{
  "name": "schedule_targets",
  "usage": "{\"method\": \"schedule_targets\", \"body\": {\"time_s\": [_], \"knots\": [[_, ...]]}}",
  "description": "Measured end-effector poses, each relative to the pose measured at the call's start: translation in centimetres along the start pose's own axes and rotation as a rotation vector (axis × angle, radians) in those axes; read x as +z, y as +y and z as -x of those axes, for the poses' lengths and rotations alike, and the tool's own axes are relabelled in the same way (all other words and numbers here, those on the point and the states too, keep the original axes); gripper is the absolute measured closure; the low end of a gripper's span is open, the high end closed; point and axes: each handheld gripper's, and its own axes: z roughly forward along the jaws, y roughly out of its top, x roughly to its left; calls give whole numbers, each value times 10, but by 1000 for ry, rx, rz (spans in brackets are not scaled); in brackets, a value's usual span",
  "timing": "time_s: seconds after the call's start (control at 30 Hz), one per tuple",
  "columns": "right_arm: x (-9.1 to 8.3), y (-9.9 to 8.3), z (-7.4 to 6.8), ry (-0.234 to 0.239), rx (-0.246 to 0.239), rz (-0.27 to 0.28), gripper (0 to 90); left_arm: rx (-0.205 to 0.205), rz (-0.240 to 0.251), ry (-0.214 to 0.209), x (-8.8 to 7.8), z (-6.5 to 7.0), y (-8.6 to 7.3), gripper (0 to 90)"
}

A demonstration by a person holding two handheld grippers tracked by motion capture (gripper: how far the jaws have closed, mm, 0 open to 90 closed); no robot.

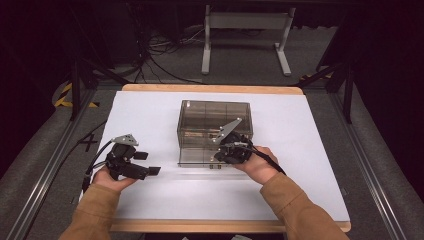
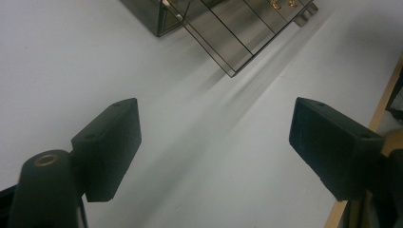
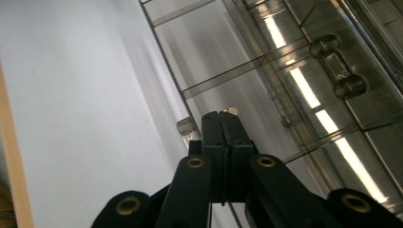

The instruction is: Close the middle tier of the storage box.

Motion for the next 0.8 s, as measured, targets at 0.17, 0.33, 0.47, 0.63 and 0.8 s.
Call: {"method": "schedule_targets", "body": {"time_s": [0.17,0.33,0.47,0.63,0.8], "knots": [[-7,-3,-2,33,-39,33,899,3,-1,-2,0,0,1,183],[-11,-7,-6,61,-84,56,900,3,-1,-4,1,-1,1,183],[-15,-12,-8,85,-116,77,899,2,-1,-3,1,0,1,183],[-17,-16,-11,103,-130,84,899,2,-1,-5,1,0,2,183],[-16,-20,-14,111,-147,87,899,3,-1,-4,1,0,2,183]]}}
